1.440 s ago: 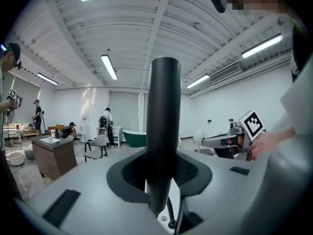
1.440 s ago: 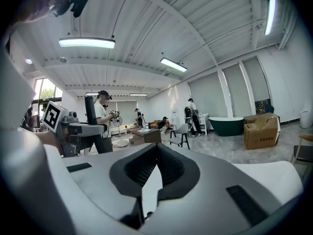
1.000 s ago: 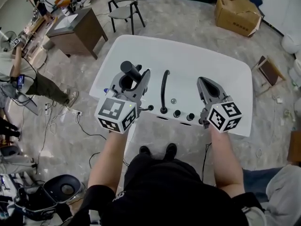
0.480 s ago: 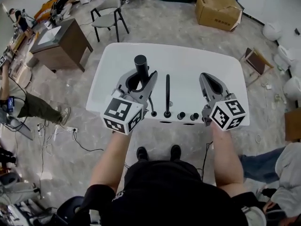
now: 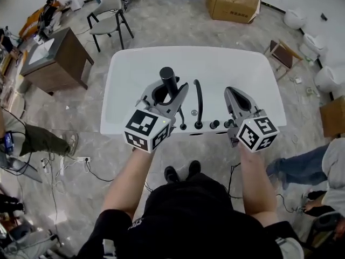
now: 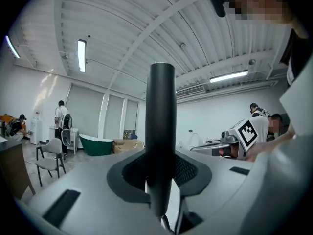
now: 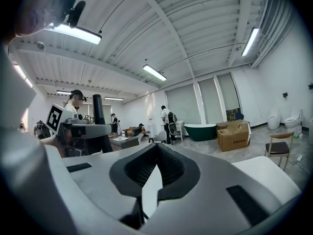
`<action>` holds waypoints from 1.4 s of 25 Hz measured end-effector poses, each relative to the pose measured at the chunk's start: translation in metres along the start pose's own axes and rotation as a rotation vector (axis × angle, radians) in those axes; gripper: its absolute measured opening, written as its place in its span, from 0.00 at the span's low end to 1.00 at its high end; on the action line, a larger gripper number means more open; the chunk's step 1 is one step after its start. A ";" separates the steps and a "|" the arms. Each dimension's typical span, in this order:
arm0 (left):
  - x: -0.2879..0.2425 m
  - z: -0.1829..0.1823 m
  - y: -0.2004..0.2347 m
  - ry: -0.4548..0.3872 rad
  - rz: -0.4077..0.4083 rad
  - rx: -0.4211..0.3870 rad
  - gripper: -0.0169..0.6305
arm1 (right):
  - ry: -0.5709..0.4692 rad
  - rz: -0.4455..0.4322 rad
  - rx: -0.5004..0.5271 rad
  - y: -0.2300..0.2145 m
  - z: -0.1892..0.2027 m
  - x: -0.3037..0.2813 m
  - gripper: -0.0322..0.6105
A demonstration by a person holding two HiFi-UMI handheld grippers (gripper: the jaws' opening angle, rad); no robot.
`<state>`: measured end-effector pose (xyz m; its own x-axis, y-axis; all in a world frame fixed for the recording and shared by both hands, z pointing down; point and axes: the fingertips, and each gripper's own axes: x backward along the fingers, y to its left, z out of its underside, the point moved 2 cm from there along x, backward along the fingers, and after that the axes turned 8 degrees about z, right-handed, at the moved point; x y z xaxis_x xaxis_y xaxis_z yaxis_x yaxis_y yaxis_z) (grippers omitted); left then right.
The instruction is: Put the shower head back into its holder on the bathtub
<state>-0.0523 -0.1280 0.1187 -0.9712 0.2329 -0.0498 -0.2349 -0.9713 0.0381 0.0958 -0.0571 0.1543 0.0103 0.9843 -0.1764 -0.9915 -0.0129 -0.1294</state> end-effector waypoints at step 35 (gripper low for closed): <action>-0.110 0.304 0.020 0.282 0.135 0.260 0.21 | 0.279 0.151 -0.244 -0.092 0.228 -0.022 0.07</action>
<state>0.0378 -0.1584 0.4287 -0.9535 0.0462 -0.2977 -0.1430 -0.9391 0.3123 0.1574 -0.0372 0.3921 -0.0651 0.8831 -0.4647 -0.9249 -0.2283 -0.3042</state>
